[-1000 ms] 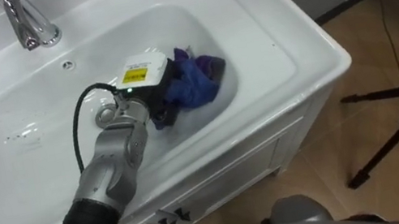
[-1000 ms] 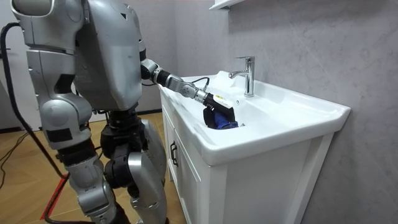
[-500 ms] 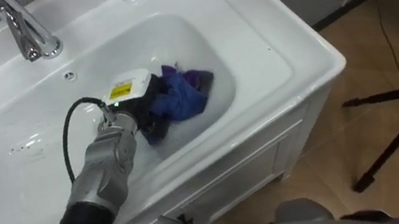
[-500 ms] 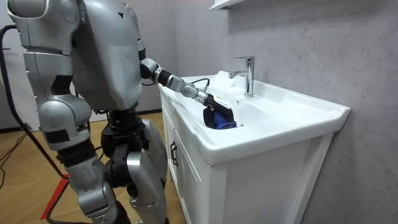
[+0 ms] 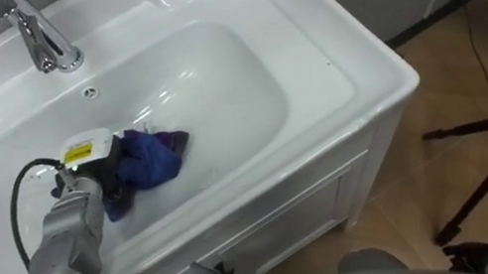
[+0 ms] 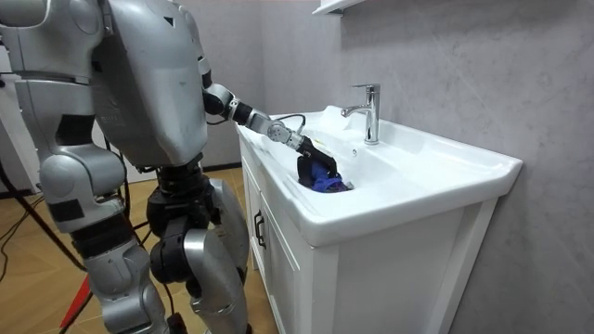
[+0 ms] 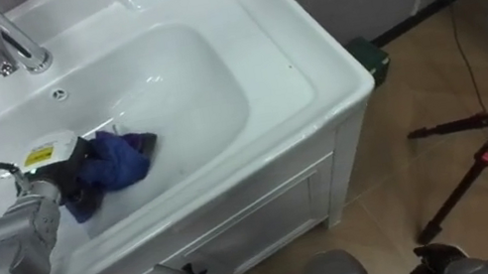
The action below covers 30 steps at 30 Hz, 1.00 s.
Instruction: Wipe basin
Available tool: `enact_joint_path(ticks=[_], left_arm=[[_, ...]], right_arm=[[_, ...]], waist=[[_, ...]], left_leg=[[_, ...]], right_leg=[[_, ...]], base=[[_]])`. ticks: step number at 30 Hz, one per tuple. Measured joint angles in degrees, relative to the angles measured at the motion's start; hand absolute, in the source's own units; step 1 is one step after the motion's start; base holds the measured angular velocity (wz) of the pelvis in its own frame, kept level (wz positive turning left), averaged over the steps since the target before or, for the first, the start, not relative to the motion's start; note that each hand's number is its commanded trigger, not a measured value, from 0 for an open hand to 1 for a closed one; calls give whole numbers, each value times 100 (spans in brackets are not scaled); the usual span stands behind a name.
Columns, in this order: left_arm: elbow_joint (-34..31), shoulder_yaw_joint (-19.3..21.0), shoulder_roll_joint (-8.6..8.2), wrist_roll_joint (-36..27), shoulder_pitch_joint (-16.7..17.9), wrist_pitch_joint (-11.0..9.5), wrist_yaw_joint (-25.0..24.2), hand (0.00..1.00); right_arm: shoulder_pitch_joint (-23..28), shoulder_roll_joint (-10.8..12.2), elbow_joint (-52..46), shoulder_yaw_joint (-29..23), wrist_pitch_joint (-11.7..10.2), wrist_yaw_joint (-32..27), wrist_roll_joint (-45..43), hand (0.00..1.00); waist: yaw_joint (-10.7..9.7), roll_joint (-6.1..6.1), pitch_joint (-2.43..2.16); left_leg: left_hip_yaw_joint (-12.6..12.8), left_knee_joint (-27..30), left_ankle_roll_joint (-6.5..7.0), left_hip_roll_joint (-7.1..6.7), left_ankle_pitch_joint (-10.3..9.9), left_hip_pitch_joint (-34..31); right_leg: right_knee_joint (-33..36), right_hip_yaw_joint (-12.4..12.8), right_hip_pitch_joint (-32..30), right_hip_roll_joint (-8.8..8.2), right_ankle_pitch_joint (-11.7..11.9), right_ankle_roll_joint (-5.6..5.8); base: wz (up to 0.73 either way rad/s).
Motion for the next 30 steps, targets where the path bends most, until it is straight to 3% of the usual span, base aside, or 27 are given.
enact_joint_path(ticks=[3,8,11,17,25,30], left_arm=[[0,9,216,185,120,30,15,100],[22,57,359,339,342,224,83,100],[46,29,359,539,504,326,263,100],[44,15,359,1050,719,508,489,100],[48,-121,359,1049,877,781,631,100],[51,-289,359,1050,887,916,631,100]], right_arm=[[15,-56,41,-2,1,-7,-4,0],[-1,-115,44,-7,-4,5,-104,0],[-14,-209,36,-2,-4,1,-104,0],[12,-240,0,-2,42,-19,-109,0],[11,-355,-14,-9,99,-43,-309,0],[31,-446,-215,-8,116,-45,-302,0]], waist=[[74,7,-15],[121,73,-49],[122,151,-62],[131,149,-63],[219,208,-95],[261,249,-96]], left_leg=[[-41,3,-18,-2,10,-4],[-187,38,-54,-6,32,-1],[-272,9,-83,-26,51,15],[-312,-43,-182,-54,111,76],[-712,-53,-300,-127,203,47],[-767,-234,-345,-179,265,100]], right_leg=[[0,-8,4,5,-14,-23],[-37,-118,93,5,-38,-59],[-40,-177,133,2,-59,-71],[-23,-270,148,3,-146,-158],[-87,-336,179,21,-194,-218],[-108,-350,221,-2,-200,-225]], base=[[0],[9],[9],[3],[2],[1]])
